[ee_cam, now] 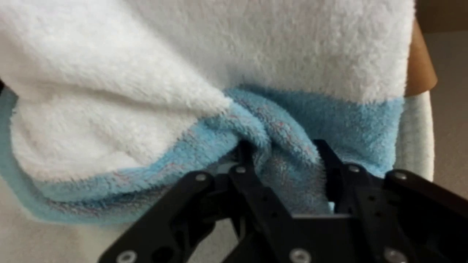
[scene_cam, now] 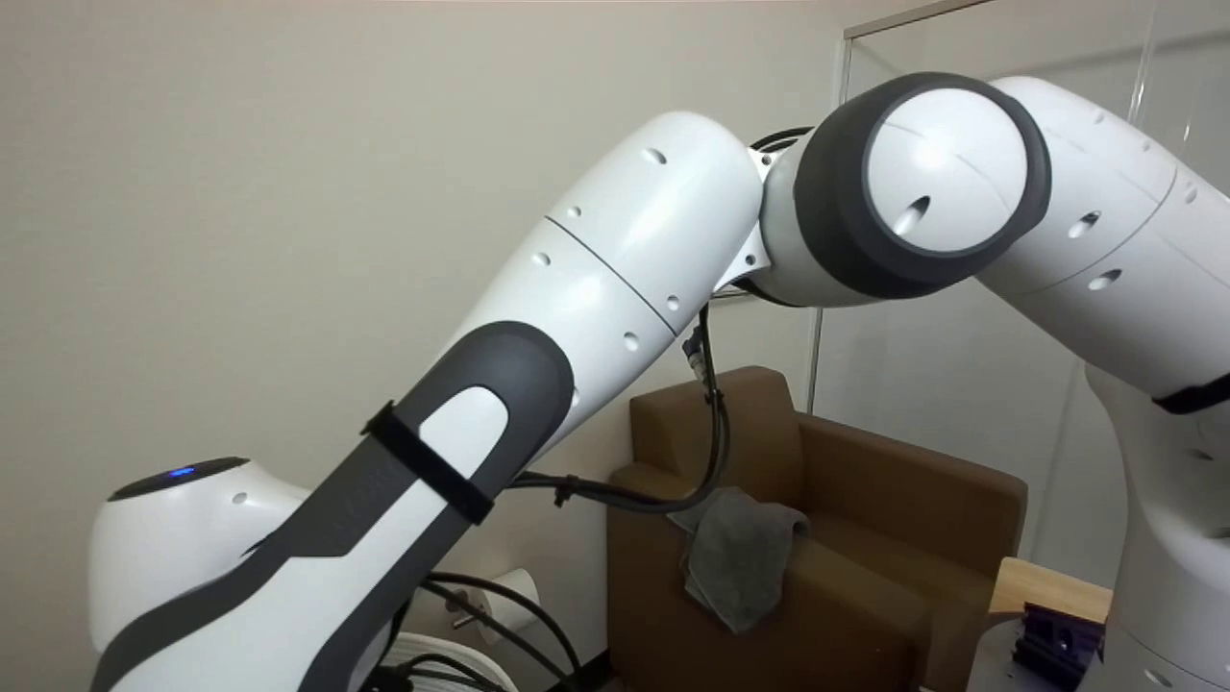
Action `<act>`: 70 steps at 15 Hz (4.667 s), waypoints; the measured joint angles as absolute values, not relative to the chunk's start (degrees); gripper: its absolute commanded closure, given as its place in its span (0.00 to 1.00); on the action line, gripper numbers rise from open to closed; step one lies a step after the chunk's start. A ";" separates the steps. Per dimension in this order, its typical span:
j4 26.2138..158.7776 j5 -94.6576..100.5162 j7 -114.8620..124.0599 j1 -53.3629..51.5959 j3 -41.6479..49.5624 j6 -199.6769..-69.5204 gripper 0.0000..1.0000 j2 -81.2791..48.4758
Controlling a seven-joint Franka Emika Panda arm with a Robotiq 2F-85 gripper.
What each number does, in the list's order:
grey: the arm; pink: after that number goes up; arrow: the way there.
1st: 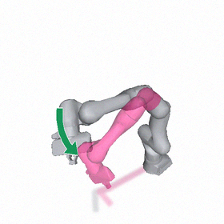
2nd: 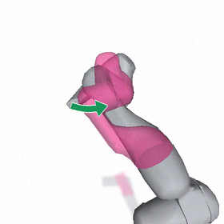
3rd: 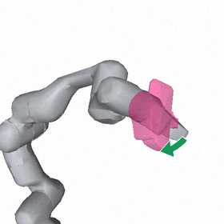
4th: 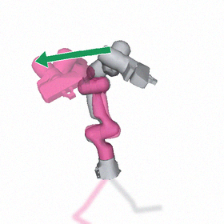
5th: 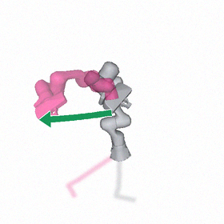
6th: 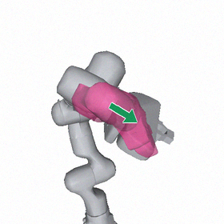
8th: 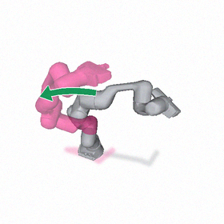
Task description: Pick up the towel from the bag and put it on the sofa
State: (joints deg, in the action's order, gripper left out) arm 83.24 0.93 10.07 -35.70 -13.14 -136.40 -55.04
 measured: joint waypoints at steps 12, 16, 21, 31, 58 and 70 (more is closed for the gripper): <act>83.29 -8.84 -5.97 -22.84 -27.08 -136.21 0.88 -55.91; 86.25 -12.96 -14.23 -13.70 -35.96 -137.53 0.89 -51.67; 91.22 -19.90 -23.78 -0.64 -49.65 -138.37 0.89 -44.99; 96.66 -27.45 -30.16 17.80 -67.85 -131.68 0.52 -36.24; 80.66 -16.68 -8.42 -27.87 -23.19 -119.38 0.00 -51.98; 71.72 -5.74 -3.93 -34.89 -16.52 -123.30 0.00 -50.99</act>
State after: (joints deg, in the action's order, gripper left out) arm 71.72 -5.74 -3.93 -34.89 -16.52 -123.30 -50.99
